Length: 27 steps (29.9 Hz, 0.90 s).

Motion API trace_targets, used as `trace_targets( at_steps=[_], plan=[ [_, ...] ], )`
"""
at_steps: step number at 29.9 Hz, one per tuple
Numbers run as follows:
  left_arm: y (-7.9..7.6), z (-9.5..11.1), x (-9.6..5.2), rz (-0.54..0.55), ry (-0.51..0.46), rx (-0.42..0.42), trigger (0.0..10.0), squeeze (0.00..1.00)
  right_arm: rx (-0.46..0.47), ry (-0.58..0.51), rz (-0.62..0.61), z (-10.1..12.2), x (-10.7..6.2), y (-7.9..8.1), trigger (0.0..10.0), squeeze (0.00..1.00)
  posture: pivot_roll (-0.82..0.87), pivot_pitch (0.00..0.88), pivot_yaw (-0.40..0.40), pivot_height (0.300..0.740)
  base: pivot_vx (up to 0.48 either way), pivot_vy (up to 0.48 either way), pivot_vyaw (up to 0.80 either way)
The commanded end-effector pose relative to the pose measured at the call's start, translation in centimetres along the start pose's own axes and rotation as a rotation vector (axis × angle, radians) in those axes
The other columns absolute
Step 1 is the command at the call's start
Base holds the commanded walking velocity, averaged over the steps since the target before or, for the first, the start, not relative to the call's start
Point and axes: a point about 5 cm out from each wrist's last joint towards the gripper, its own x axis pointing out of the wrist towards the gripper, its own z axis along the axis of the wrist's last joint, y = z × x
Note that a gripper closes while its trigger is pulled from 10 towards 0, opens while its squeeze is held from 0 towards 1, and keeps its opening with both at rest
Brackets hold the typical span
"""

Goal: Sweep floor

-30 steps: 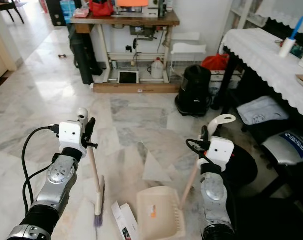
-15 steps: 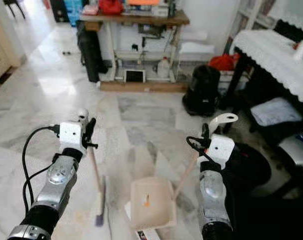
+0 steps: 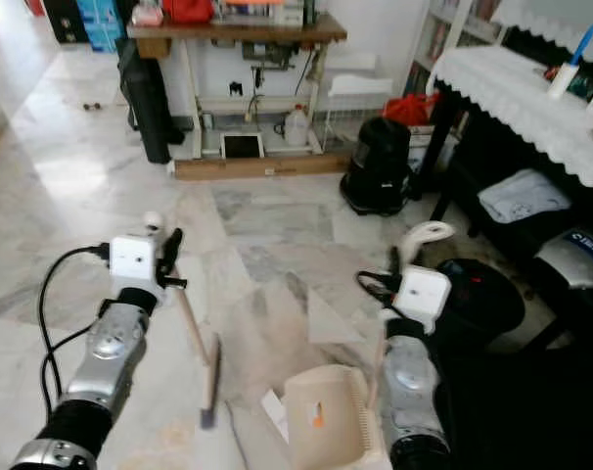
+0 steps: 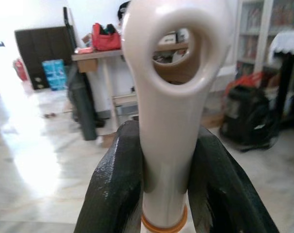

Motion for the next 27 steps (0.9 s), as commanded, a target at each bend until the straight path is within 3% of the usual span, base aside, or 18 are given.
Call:
trace_targets(
  at_steps=[1, 4, 21, 27],
  plan=[
    [-0.77, 0.76, 0.38, -0.027, -0.036, 0.007, 10.0, 0.00, 0.013, -0.036, -0.039, 0.66, 0.26, -0.87, 10.0, 0.00, 0.10, 0.000, -0.024, 0.740, 0.000, 0.000, 0.00],
    [-0.90, 0.71, 0.34, -0.038, -0.034, 0.007, 10.0, 0.00, 0.016, -0.030, -0.045, 0.57, 0.23, -1.00, 10.0, 0.00, 0.10, 0.000, -0.023, 0.740, 0.000, 0.000, 0.00],
    [-1.20, 0.60, 0.35, -0.056, -0.022, -0.001, 10.0, 0.00, 0.018, -0.027, -0.041, 0.46, 0.19, -0.90, 10.0, 0.00, 0.10, 0.000, -0.023, 0.740, 0.000, 0.000, -0.79],
    [-1.22, 0.59, 0.34, -0.055, -0.023, 0.001, 10.0, 0.00, 0.009, -0.035, -0.035, 0.56, 0.22, -0.76, 10.0, 0.00, 0.10, 0.000, -0.023, 0.740, 0.097, 0.000, 0.00]
  ],
)
